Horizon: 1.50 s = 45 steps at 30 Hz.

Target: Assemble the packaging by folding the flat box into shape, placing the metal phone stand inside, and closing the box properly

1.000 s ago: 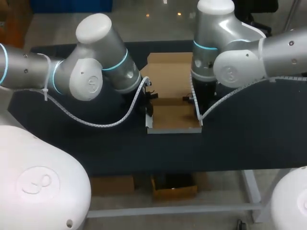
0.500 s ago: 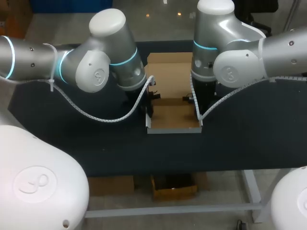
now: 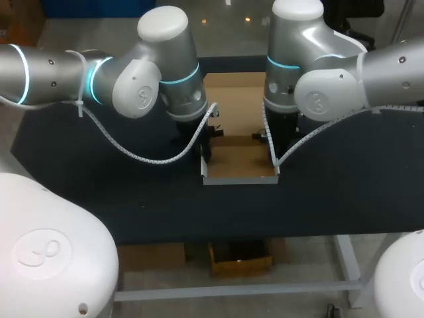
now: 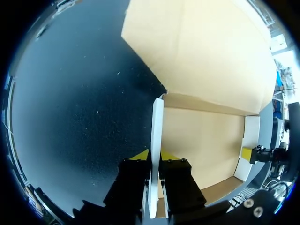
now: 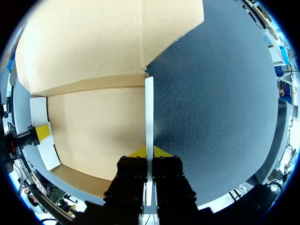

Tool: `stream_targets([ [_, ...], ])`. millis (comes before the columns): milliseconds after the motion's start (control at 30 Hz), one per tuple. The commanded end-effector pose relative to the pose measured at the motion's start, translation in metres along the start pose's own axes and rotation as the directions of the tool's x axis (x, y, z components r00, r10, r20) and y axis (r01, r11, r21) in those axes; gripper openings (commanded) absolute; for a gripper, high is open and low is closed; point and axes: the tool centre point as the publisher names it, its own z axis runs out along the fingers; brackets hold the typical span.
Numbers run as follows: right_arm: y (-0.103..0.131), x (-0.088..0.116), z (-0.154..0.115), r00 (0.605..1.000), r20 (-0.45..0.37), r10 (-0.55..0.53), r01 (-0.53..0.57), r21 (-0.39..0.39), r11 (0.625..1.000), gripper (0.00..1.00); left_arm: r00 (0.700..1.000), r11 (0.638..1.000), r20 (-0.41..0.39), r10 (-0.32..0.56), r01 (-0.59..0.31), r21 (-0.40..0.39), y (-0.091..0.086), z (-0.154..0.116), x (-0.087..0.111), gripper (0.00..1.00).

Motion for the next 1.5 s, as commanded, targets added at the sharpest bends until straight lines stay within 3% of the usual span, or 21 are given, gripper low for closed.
stream_targets([
  [33, 0.001, 0.0, 0.0, 1.0, 0.001, -0.001, 0.001, 0.005, 1.0, 0.0, 0.998, 1.0, 0.068, -0.003, 0.004, -0.012, -0.003, 0.005, 0.0, 0.09],
  [333, 0.001, 0.0, 0.0, 1.0, 0.001, -0.001, 0.001, 0.005, 1.0, 0.0, 0.997, 1.0, 0.082, 0.003, -0.001, -0.023, -0.001, 0.008, -0.002, 0.11],
  [500, 0.001, 0.0, 0.0, 1.0, 0.001, -0.001, 0.001, 0.005, 1.0, 0.0, 0.997, 1.0, 0.083, -0.001, 0.002, -0.023, -0.001, 0.008, -0.003, 0.0],
  [667, 0.001, 0.0, 0.0, 1.0, 0.001, -0.001, 0.001, 0.005, 1.0, 0.02, 0.996, 1.0, 0.087, -0.003, 0.004, -0.013, 0.0, 0.007, -0.005, 0.0],
  [833, 0.0, 0.001, -0.002, 1.0, 0.004, -0.013, 0.013, -0.004, 1.0, 0.26, 0.995, 1.0, 0.102, -0.008, 0.008, 0.006, 0.002, 0.008, -0.007, 0.0],
  [1067, -0.004, 0.002, -0.011, 0.998, -0.023, -0.061, 0.06, -0.042, 0.997, 0.52, 0.994, 1.0, 0.112, -0.008, 0.005, 0.028, 0.004, 0.005, -0.008, 0.0],
  [1167, -0.007, 0.0, -0.015, 0.995, -0.05, -0.083, 0.08, -0.061, 0.995, 0.79, 0.994, 0.999, 0.113, -0.003, -0.002, 0.04, 0.005, 0.003, -0.008, 0.0],
  [1267, -0.01, -0.001, -0.019, 0.993, -0.064, -0.097, 0.092, -0.076, 0.993, 0.86, 0.994, 0.999, 0.114, 0.002, -0.007, 0.047, 0.005, 0.002, -0.007, 0.0],
  [1367, -0.014, -0.002, -0.024, 0.988, -0.077, -0.134, 0.126, -0.102, 0.987, 1.0, 0.993, 0.998, 0.118, 0.009, -0.016, 0.055, 0.006, 0.002, -0.008, 0.0],
  [1500, -0.021, -0.006, -0.034, 0.975, -0.101, -0.199, 0.183, -0.147, 0.972, 1.0, 0.992, 0.998, 0.127, 0.02, -0.027, 0.06, 0.006, 0.001, -0.009, 0.0],
])
